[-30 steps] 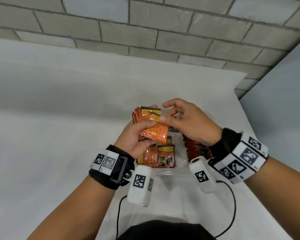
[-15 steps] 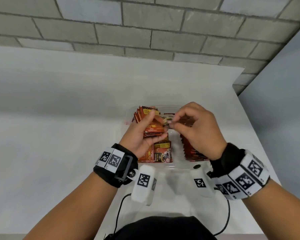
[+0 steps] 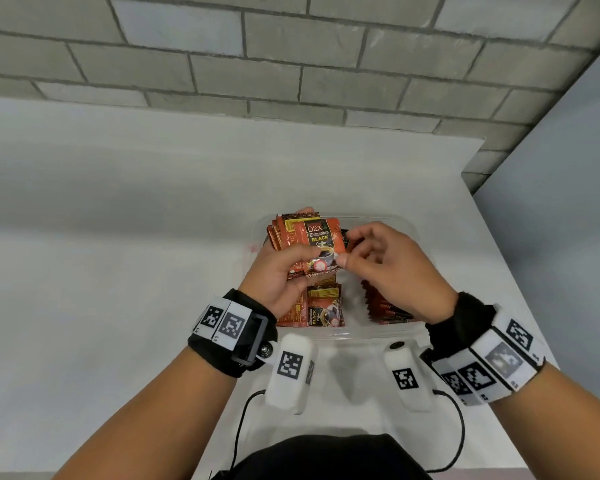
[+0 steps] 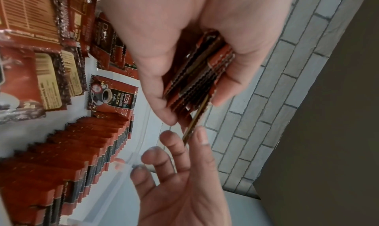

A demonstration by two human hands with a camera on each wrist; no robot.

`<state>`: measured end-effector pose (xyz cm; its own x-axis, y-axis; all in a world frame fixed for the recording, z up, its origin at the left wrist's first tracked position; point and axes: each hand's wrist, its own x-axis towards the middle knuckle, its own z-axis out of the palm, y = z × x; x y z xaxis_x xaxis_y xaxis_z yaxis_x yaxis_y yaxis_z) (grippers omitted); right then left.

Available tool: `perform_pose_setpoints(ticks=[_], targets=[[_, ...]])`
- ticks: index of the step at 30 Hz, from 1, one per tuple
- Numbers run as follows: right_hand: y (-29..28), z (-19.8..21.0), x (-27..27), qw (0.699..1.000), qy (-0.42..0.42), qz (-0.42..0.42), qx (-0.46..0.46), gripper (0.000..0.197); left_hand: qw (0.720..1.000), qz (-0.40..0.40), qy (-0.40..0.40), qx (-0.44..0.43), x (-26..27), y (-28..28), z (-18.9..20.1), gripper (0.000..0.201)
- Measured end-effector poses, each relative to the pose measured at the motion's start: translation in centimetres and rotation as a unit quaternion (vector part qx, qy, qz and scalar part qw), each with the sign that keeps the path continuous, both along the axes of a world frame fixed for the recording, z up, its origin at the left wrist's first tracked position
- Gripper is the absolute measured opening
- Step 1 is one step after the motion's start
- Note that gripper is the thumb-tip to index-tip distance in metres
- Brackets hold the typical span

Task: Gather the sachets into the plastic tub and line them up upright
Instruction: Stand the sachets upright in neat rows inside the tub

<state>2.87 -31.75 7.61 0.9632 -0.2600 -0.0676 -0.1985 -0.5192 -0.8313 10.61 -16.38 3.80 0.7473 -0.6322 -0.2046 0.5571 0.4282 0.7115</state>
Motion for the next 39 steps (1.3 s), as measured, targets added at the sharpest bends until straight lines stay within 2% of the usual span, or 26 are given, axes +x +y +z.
perform_pose_setpoints(ticks=[2,5,7,9,13,16,19,23,27,33,39], targets=[[0.2,-0.2,0.1,0.999,0.007,0.015,0.029,0.038,1.000,-0.009,-0.001,0.002,0.1,0.0,-0.2,0.055],[0.0,0.3,0.5,1.000,-0.002,0.023,0.017,0.051,0.999,-0.034,-0.020,0.019,0.3,0.1,-0.4,0.041],[-0.2,0.9,1.1,1.000,-0.009,0.029,-0.004,0.052,0.998,-0.047,-0.041,0.026,0.3,0.1,-0.4,0.051],[-0.5,1.3,1.8,0.999,-0.008,0.038,-0.029,0.046,0.997,-0.049,-0.061,0.025,0.4,0.1,-0.3,0.062],[-1.1,2.2,2.9,0.992,0.013,0.083,-0.097,0.028,0.995,-0.039,-0.085,0.040,0.6,-0.1,0.0,0.065],[-1.9,2.9,3.7,0.985,0.027,0.110,-0.133,0.012,0.995,0.013,-0.082,0.061,1.1,0.0,0.0,0.049],[-3.4,2.5,5.0,0.979,0.040,0.077,-0.186,0.007,0.991,0.091,-0.046,0.089,2.1,0.5,-0.8,0.033],[-4.6,0.9,6.7,0.950,0.114,0.081,-0.279,0.006,0.989,0.106,-0.040,0.093,2.6,0.9,-1.1,0.016],[-4.5,-0.7,7.8,0.917,0.183,0.120,-0.333,0.004,0.991,0.103,-0.035,0.083,2.6,1.0,-1.2,0.020],[-4.2,-1.3,9.3,0.883,0.216,0.144,-0.391,0.005,0.991,0.102,-0.033,0.083,2.6,1.1,-1.2,0.021],[-3.8,-1.6,10.1,0.864,0.250,0.151,-0.411,0.008,0.991,0.098,-0.026,0.085,2.7,1.1,-1.2,0.018]])
